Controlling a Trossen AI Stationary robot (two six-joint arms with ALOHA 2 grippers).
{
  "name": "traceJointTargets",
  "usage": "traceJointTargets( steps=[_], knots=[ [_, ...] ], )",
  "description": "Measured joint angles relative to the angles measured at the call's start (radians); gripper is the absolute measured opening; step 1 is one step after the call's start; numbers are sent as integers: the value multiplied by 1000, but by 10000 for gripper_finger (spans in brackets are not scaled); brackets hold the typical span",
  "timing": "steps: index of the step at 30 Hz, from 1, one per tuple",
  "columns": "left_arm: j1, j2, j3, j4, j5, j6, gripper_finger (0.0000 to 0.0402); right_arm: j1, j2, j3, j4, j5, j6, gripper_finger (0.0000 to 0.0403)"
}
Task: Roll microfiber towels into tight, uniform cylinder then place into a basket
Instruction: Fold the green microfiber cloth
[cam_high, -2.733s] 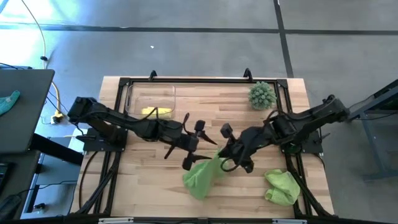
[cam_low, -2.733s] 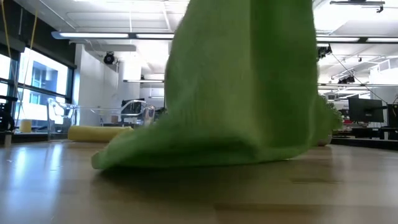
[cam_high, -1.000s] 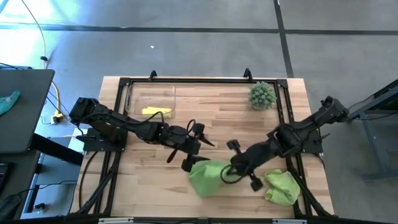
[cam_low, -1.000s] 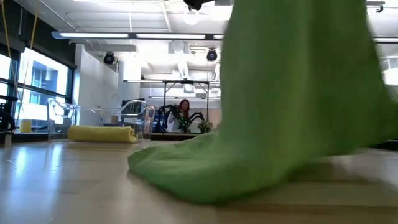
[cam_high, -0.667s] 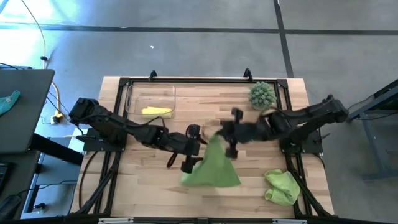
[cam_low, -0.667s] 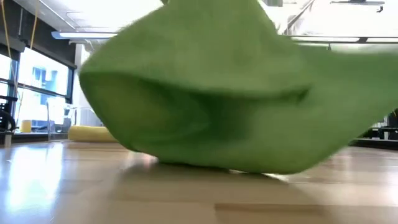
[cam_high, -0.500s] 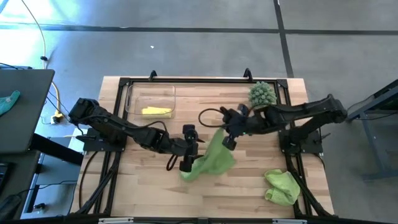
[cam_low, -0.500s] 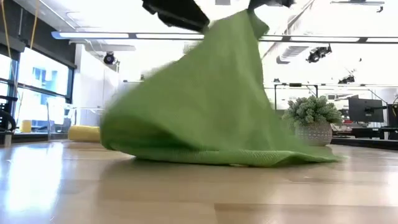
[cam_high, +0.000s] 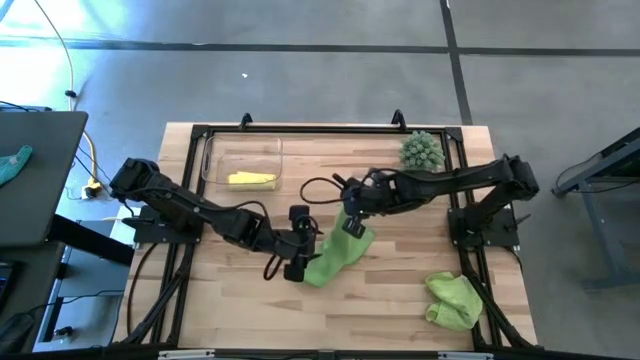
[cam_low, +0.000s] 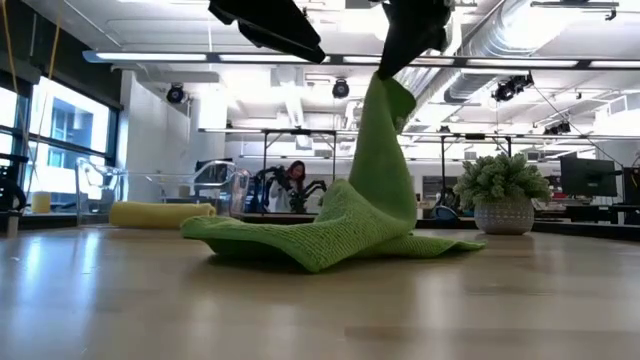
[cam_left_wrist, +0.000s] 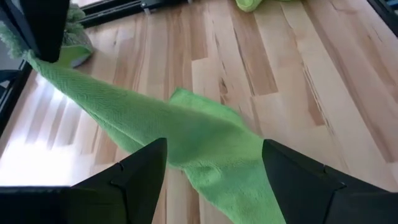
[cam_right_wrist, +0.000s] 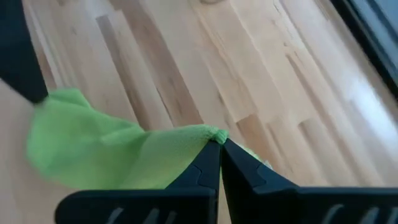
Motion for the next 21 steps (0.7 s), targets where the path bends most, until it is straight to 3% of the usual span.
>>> traceJointTargets(
  steps=[7,16,19,21],
  knots=[
    [-21,0,0,-39,0,-14,252,-30,7,0,78,-87,-71,17],
    [-33,0,0,-69,0,-79,252,-57,7,2,248,-338,-136,128],
    [-33,0,0,-99,0,-108,252,-65,0,34,132,-415,-117,152],
    [-33,0,0,-114,0,-122,252,-65,-17,48,20,-404,-115,157]
  ],
)
